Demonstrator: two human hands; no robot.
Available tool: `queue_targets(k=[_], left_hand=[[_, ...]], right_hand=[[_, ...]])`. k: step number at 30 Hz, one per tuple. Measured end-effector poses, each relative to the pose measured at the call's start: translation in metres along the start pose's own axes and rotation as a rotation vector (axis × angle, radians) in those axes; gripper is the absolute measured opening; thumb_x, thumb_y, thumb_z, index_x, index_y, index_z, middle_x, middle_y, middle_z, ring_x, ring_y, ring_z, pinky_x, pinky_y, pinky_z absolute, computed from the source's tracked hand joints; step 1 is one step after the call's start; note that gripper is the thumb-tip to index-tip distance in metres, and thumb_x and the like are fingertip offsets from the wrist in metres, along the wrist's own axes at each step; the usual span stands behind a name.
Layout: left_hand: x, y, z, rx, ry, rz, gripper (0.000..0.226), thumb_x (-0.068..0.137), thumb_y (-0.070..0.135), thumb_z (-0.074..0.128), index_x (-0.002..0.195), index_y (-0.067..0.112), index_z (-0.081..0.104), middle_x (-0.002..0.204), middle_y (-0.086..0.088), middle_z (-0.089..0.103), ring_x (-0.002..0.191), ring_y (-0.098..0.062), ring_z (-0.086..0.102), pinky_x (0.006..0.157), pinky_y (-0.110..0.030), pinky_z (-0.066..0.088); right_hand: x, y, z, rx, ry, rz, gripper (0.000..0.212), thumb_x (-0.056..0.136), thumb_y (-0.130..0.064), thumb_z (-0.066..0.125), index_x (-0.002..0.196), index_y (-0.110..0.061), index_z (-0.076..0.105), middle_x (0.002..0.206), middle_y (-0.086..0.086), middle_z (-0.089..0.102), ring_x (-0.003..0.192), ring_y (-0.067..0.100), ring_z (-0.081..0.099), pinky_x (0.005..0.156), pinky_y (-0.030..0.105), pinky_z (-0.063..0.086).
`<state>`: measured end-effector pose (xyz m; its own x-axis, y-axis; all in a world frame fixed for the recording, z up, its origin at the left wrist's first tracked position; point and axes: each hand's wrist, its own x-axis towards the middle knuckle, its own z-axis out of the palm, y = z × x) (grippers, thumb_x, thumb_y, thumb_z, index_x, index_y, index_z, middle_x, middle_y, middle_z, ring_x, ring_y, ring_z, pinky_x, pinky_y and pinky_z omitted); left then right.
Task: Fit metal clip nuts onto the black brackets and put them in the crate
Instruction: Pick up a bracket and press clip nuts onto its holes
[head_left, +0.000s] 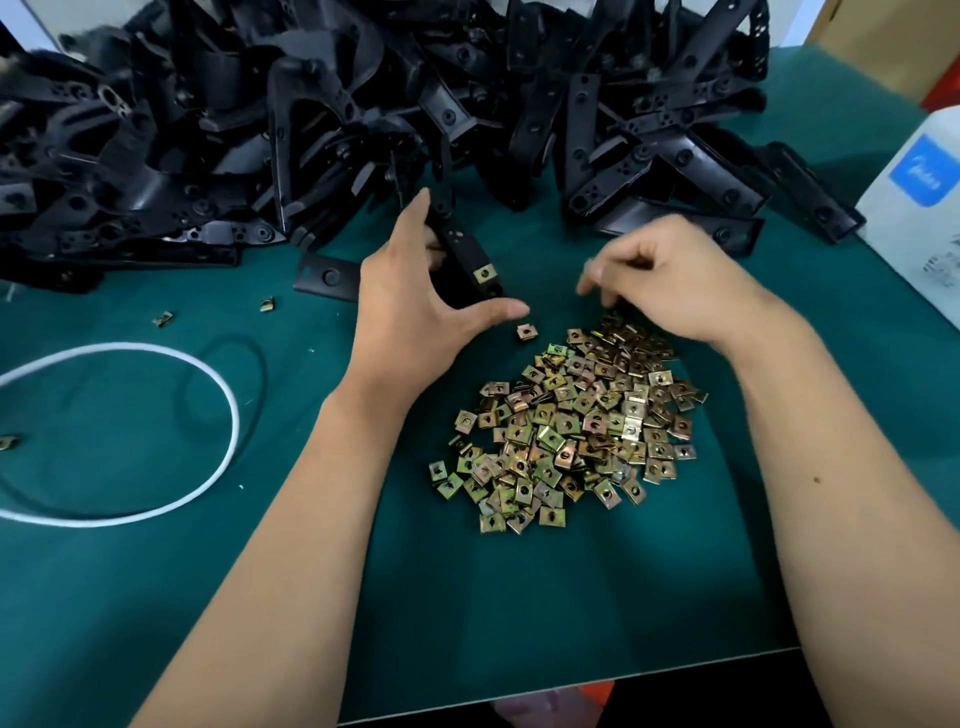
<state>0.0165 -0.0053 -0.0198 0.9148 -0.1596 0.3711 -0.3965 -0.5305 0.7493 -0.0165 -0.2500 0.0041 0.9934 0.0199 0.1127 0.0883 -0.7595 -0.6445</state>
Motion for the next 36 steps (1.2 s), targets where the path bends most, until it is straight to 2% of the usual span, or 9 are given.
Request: queue_targets(k=[4, 9, 15, 18, 22, 26, 29, 32, 36], left_hand=[[0.001, -0.002, 0.0, -0.014, 0.045, -0.013, 0.131, 0.052, 0.061, 0.093, 0.158, 0.01, 0.033, 0.129, 0.006, 0.06, 0.111, 0.002, 0.053, 0.086, 0.009, 0.031], [-0.001, -0.001, 0.001, -0.009, -0.002, -0.006, 0.132, 0.053, 0.062, 0.092, 0.159, 0.013, 0.031, 0.135, 0.0, 0.062, 0.113, 0.002, 0.052, 0.085, 0.008, 0.032], [-0.003, 0.003, -0.001, 0.041, -0.058, 0.111, 0.125, 0.055, 0.061, 0.092, 0.156, 0.012, 0.038, 0.119, 0.013, 0.06, 0.115, -0.005, 0.059, 0.105, -0.021, 0.047], [-0.003, 0.003, -0.001, 0.048, -0.079, 0.117, 0.123, 0.055, 0.06, 0.094, 0.156, 0.014, 0.04, 0.116, 0.013, 0.061, 0.113, -0.002, 0.058, 0.104, -0.02, 0.046], [-0.004, 0.003, -0.002, 0.056, -0.082, 0.114, 0.122, 0.057, 0.059, 0.093, 0.157, 0.014, 0.038, 0.118, 0.012, 0.059, 0.114, -0.004, 0.057, 0.105, -0.021, 0.045], [-0.005, 0.003, -0.003, 0.087, -0.072, 0.102, 0.12, 0.06, 0.059, 0.092, 0.157, 0.015, 0.037, 0.12, 0.011, 0.058, 0.115, -0.004, 0.054, 0.101, -0.007, 0.036], [-0.004, 0.005, -0.005, 0.094, -0.071, 0.09, 0.12, 0.061, 0.056, 0.093, 0.157, 0.013, 0.036, 0.122, 0.005, 0.062, 0.117, -0.011, 0.058, 0.105, -0.027, 0.047], [-0.004, 0.004, -0.008, 0.1, -0.074, 0.072, 0.12, 0.062, 0.057, 0.092, 0.158, 0.014, 0.035, 0.123, 0.005, 0.061, 0.118, -0.012, 0.058, 0.105, -0.03, 0.047], [-0.004, 0.005, -0.007, 0.1, -0.082, 0.064, 0.119, 0.066, 0.056, 0.09, 0.16, 0.014, 0.031, 0.125, 0.003, 0.06, 0.12, -0.013, 0.056, 0.106, -0.029, 0.045]], right_hand=[[-0.004, 0.003, -0.004, 0.025, -0.238, -0.056, 0.004, 0.084, -0.031, 0.084, 0.086, -0.032, 0.08, 0.075, -0.013, 0.073, 0.063, -0.003, 0.057, 0.061, 0.013, 0.042], [-0.003, -0.004, 0.0, -0.01, -0.29, -0.11, 0.012, 0.081, -0.024, 0.087, 0.084, -0.033, 0.078, 0.081, -0.015, 0.074, 0.069, 0.0, 0.061, 0.064, 0.014, 0.046], [0.0, -0.019, 0.022, 0.266, -0.021, -0.087, 0.016, 0.09, -0.011, 0.078, 0.093, -0.025, 0.073, 0.089, -0.006, 0.075, 0.083, 0.002, 0.067, 0.08, 0.019, 0.055], [0.002, -0.026, 0.034, 0.374, 0.038, -0.085, 0.017, 0.095, -0.012, 0.071, 0.099, -0.029, 0.073, 0.081, -0.014, 0.073, 0.072, -0.005, 0.063, 0.07, 0.016, 0.049], [0.0, -0.03, 0.04, 0.515, 0.1, -0.042, 0.012, 0.098, -0.012, 0.067, 0.099, -0.022, 0.075, 0.071, -0.007, 0.072, 0.062, 0.002, 0.058, 0.059, 0.018, 0.049], [0.0, -0.032, 0.044, 0.401, 0.071, -0.041, 0.01, 0.099, -0.015, 0.067, 0.095, -0.024, 0.07, 0.072, -0.008, 0.069, 0.059, 0.0, 0.058, 0.058, 0.017, 0.047], [0.0, -0.033, 0.047, 0.253, 0.114, -0.063, 0.007, 0.097, -0.018, 0.069, 0.094, -0.023, 0.067, 0.081, -0.01, 0.069, 0.065, -0.003, 0.06, 0.066, 0.019, 0.046], [-0.001, -0.037, 0.046, 0.152, 0.171, -0.117, 0.004, 0.095, -0.02, 0.073, 0.091, -0.019, 0.073, 0.087, -0.007, 0.07, 0.079, 0.004, 0.062, 0.075, 0.025, 0.048], [-0.003, -0.038, 0.046, 0.274, 0.161, -0.095, 0.01, 0.095, -0.021, 0.073, 0.088, -0.014, 0.073, 0.069, -0.002, 0.07, 0.054, 0.005, 0.059, 0.054, 0.025, 0.05]])
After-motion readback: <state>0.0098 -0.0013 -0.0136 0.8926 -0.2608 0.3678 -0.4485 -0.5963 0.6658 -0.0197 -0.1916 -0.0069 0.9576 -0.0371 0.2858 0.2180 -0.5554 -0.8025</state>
